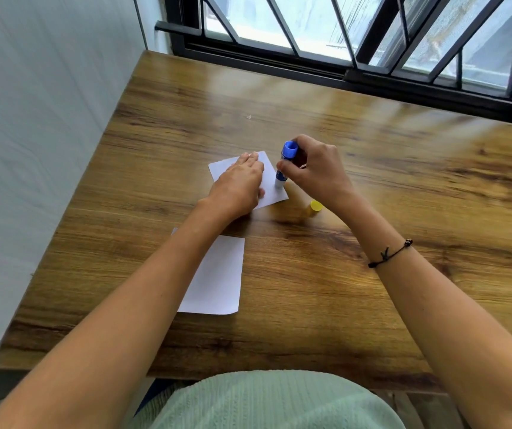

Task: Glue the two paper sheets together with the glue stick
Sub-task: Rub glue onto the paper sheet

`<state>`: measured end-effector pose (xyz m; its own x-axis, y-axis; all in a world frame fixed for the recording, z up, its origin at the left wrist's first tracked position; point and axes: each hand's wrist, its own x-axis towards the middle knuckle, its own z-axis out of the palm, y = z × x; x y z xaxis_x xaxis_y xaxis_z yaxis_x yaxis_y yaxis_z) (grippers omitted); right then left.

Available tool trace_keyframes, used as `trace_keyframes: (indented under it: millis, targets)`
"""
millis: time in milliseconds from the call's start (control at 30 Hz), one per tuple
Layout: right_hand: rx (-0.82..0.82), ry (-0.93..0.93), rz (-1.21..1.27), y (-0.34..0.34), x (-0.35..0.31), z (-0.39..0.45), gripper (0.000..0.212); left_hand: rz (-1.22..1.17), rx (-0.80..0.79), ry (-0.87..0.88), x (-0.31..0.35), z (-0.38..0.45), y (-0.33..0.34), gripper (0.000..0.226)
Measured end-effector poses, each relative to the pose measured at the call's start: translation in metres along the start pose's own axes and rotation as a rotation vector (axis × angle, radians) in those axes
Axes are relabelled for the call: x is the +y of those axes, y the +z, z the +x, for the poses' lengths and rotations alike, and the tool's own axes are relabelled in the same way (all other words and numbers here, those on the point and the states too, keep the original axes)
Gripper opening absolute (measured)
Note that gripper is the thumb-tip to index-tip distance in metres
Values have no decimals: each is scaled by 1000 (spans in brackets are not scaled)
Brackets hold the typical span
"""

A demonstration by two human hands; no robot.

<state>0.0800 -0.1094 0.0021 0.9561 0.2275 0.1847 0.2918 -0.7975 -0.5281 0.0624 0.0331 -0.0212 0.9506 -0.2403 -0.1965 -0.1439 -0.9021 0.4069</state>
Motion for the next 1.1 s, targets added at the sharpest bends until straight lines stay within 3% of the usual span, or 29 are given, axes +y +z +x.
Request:
trace_keyframes:
  millis: [433, 700, 933, 1100]
  targets:
    - [11, 39, 65, -17, 4, -20, 23, 82, 24, -66, 5, 5, 4, 53]
    - [101, 72, 116, -33, 6, -16, 21, 491, 234, -158, 25, -7, 4, 44]
    - [92, 78, 148, -24, 4, -11, 21, 324, 199, -139, 22, -17, 5, 41]
    - [77, 67, 152, -15, 0, -2, 22, 198, 317, -72, 22, -27, -1, 31]
